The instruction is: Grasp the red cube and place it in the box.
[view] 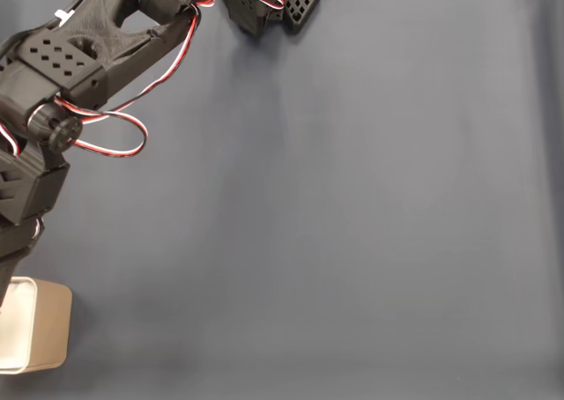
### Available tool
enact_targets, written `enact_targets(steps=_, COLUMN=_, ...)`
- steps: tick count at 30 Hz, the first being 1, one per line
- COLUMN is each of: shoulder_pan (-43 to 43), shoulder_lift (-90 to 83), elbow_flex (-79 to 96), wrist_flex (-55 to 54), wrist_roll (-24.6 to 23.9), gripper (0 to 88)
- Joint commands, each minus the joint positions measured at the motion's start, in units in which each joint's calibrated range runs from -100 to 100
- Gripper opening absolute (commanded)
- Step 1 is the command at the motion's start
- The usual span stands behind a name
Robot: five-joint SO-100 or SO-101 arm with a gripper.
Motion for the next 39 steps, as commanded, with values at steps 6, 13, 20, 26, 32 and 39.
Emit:
enact_targets(steps=6, shoulder_pan=-0.3, shoulder_lift=-0.6, elbow_flex=-3.3, wrist_flex=-1.2, wrist_roll=-0.9, gripper=15.9)
enact_targets(steps=13, shoulder_pan=0.0, shoulder_lift=-0.9, elbow_flex=-3.3, wrist_flex=-2.5, wrist_roll=-1.3, gripper=31.0)
enact_targets(steps=20, shoulder_pan=0.0, shoulder_lift=-1.0, elbow_flex=-3.3, wrist_flex=-2.9, wrist_roll=-1.3, gripper=34.2)
enact_targets(steps=26, shoulder_pan=0.0, shoulder_lift=-1.2, elbow_flex=-3.3, wrist_flex=-3.0, wrist_roll=-1.4, gripper=34.4)
enact_targets(steps=32, shoulder_pan=0.1, shoulder_lift=-1.3, elbow_flex=-3.3, wrist_flex=-3.4, wrist_roll=-1.4, gripper=34.4)
enact_targets(steps=39, shoulder_pan=0.2, shoulder_lift=-1.3, elbow_flex=-3.3, wrist_flex=-4.0, wrist_roll=-1.7, gripper=33.9)
